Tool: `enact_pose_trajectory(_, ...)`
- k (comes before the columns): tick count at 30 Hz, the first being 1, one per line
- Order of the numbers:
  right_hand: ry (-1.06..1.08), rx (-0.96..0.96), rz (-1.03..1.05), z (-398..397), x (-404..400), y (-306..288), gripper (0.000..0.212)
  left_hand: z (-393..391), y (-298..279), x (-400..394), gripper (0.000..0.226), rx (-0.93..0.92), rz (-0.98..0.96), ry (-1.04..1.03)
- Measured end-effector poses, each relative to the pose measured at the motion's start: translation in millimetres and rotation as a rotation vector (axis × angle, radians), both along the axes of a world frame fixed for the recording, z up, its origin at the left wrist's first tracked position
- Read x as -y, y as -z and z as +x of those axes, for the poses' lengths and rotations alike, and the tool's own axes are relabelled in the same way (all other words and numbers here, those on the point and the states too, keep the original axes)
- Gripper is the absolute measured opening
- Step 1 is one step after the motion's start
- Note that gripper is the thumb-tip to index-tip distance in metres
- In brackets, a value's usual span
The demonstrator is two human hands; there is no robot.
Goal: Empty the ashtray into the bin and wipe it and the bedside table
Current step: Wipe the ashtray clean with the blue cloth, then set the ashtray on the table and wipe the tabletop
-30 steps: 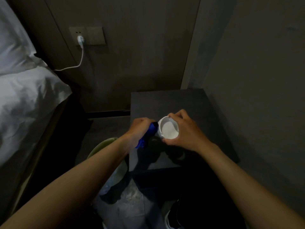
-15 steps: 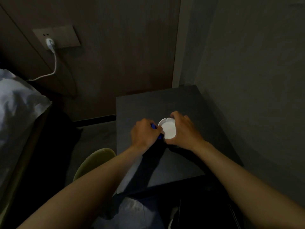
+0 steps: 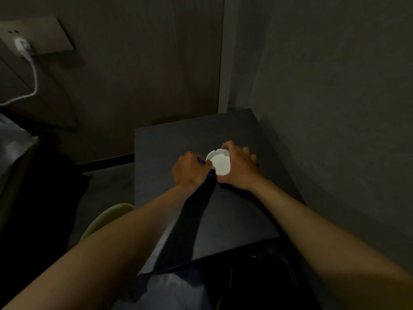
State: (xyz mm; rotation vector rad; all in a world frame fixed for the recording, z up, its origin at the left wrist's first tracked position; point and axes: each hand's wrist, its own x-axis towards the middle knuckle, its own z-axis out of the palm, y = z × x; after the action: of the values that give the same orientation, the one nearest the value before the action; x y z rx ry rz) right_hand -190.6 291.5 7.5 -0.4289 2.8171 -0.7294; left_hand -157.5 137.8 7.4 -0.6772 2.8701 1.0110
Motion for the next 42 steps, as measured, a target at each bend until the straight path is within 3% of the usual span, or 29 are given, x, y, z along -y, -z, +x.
enact_pose_trajectory(6,0.035,0.005,-0.014,-1.5,4.2,10.0,0.083,-8.8,10.3,0.9,0.022,0.028,-0.021,0.006)
enact_pose_trajectory(10,0.085,0.018,-0.065,-2.9,4.9,13.2,0.083,-12.3,14.5,5.1,0.033,0.032,0.025,0.028)
enact_pose_trajectory(14,0.096,0.033,-0.056,-1.1,1.8,8.8,0.095,-4.1,17.1,10.7,0.042,-0.008,0.314,-0.017)
enact_pose_trajectory(16,0.084,0.029,-0.037,3.5,1.3,4.6,0.104,2.6,8.7,14.0,0.061,0.036,0.482,-0.009)
enact_pose_trajectory(18,0.075,-0.021,-0.031,10.2,1.9,-1.5,0.098,9.9,-1.7,20.5,0.077,0.148,0.556,0.056)
enact_pose_trajectory(21,0.072,-0.093,-0.054,23.6,6.3,-16.5,0.079,20.4,-13.0,33.5,0.09,0.267,0.51,0.147)
enact_pose_trajectory(25,0.05,-0.075,-0.121,44.4,12.0,-33.4,0.06,37.2,-29.9,39.4,0.084,0.217,0.49,0.194)
enact_pose_trajectory(29,0.139,0.244,-0.528,61.4,19.5,-51.8,0.048,55.7,-42.5,44.1,0.089,0.126,0.545,0.262)
enact_pose_trajectory(33,0.191,0.498,-0.597,77.0,20.1,-70.4,0.046,73.3,-63.9,46.8,0.067,0.108,0.587,0.339)
enact_pose_trajectory(37,0.09,0.361,-0.528,94.4,15.6,-81.7,0.05,89.1,-83.7,50.6,0.078,0.021,0.502,0.401)
enact_pose_trajectory(42,-0.084,0.183,-0.432,114.8,13.5,-100.9,0.04,109.8,-102.2,50.1,0.06,-0.185,0.225,0.433)
